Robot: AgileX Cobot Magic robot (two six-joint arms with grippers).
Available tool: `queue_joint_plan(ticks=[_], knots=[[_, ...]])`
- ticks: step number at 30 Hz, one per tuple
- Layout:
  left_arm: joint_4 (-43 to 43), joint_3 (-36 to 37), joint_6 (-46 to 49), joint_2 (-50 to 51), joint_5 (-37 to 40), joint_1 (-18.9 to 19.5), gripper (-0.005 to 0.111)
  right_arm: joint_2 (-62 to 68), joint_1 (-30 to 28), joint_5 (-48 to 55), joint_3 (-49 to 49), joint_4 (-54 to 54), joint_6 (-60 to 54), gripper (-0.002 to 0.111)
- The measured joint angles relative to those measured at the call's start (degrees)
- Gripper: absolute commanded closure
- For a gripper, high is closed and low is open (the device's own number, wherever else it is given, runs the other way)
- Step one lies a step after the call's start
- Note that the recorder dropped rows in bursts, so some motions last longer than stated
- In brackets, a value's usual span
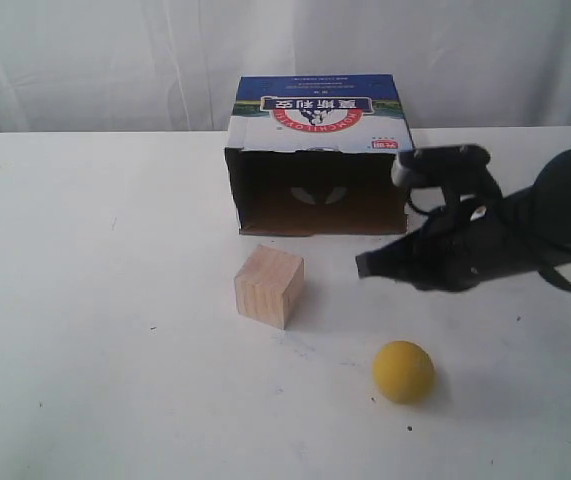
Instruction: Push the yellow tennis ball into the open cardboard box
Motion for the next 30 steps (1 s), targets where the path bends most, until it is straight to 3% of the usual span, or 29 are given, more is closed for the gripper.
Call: queue_joint_plan(ticks=[5, 8, 10, 20, 30], knots=[[0.0, 0.0, 0.0, 0.0, 0.0, 0.0, 0.107, -3.1, 0.1, 0.4, -4.4, 0.0, -0.8, 0.108], [0.0, 0.0, 0.0, 0.0, 0.0, 0.0, 0.107, -3.6, 0.1, 12.6, -4.0, 0.0, -0.8, 0.108], [0.0, 0.0, 0.0, 0.0, 0.0, 0.0, 0.107, -3.6, 0.5, 13.9, -1.7, 0.0, -0.8, 0.108], [0.0, 0.0, 0.0, 0.0, 0.0, 0.0, 0.107, 4.3, 0.5, -1.8, 1.2, -0.2, -0.8, 0.108], [0.0, 0.0, 0.0, 0.0, 0.0, 0.0, 0.107, 5.2, 0.5, -14.8, -4.4, -0.3, -0.8, 0.108]])
